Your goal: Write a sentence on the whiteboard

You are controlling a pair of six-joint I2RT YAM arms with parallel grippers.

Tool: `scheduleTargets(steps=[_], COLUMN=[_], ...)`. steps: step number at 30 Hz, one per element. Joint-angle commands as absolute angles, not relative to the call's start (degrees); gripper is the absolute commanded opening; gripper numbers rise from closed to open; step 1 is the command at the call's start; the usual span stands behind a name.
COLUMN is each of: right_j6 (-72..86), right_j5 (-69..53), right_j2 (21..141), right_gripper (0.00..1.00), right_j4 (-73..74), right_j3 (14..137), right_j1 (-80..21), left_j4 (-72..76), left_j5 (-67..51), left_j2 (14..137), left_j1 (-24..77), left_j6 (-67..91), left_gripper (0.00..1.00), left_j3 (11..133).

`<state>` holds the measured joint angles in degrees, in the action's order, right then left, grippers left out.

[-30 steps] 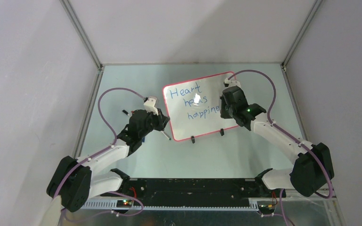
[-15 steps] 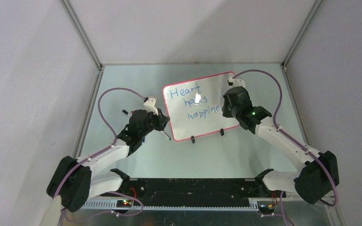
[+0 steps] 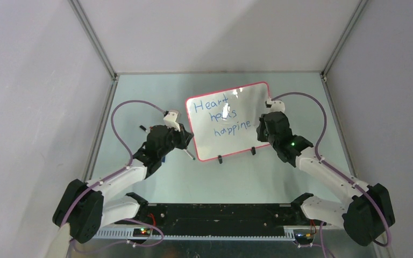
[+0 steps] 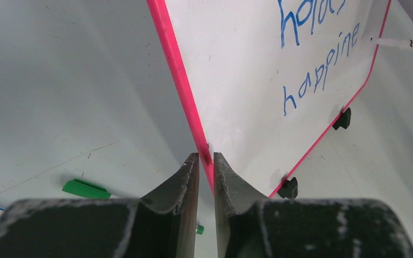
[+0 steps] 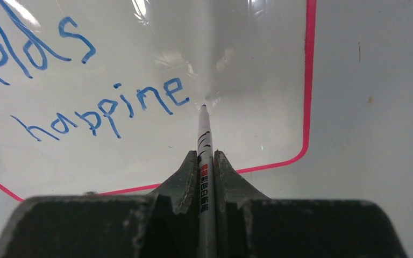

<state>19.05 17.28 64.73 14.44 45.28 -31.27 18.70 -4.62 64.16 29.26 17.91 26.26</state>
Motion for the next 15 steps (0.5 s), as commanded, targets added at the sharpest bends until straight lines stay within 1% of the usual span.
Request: scheduleTargets(steps=[1,15], right_j6=[19.07,18.62], right_j5=[19.51,19.14], right_j2=[61.44,62.97], right_gripper=[0.0,0.0], right_j4=[6.8,2.71], right_j3=[43.88,42.6], right_j1=[-31.18,-31.06], left_j4=[19.77,19.84], left_j5=[-4.37,-4.37], left_j2=[62.7,62.63], left_j1=[29.58,29.54], left_j6=[16.77,16.86], left_gripper=[0.21,0.21], left_j3=[26.56,26.47])
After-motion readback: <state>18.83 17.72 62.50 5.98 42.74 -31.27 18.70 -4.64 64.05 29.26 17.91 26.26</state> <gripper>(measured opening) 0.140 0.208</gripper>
